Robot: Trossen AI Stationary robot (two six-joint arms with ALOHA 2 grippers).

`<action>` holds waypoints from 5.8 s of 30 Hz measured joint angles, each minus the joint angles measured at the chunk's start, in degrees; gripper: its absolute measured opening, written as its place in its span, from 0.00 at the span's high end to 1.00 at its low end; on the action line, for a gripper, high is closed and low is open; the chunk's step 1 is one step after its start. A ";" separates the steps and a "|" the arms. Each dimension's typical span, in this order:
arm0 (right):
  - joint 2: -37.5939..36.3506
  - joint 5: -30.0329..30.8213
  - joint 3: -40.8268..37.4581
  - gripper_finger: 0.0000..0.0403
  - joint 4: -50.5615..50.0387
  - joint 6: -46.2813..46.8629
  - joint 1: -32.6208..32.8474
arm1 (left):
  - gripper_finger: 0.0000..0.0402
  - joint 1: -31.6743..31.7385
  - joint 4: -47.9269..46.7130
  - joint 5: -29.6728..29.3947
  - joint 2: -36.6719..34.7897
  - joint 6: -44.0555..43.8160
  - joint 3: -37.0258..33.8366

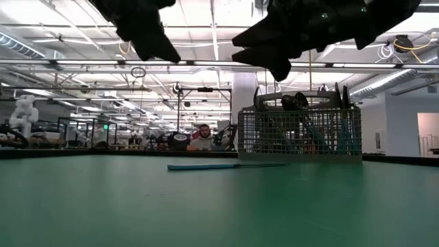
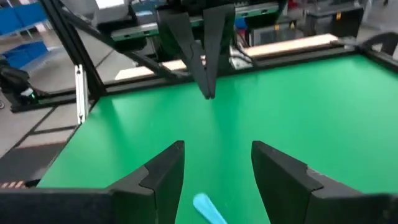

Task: Sort silverware
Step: Put the blue table knife into the silverware basket

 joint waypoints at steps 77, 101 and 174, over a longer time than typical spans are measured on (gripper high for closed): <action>11.26 -18.64 3.23 0.98 -15.37 -25.21 -9.16 | 0.55 -1.98 17.78 -3.02 0.12 -6.02 -16.17; -10.42 21.65 27.17 0.98 -72.48 -39.27 -6.16 | 0.55 -4.58 15.93 -10.35 -12.05 -7.76 -23.19; 1.01 29.35 30.03 0.98 -116.34 -88.81 -31.34 | 0.55 -4.01 19.36 -16.67 -12.01 0.23 -23.56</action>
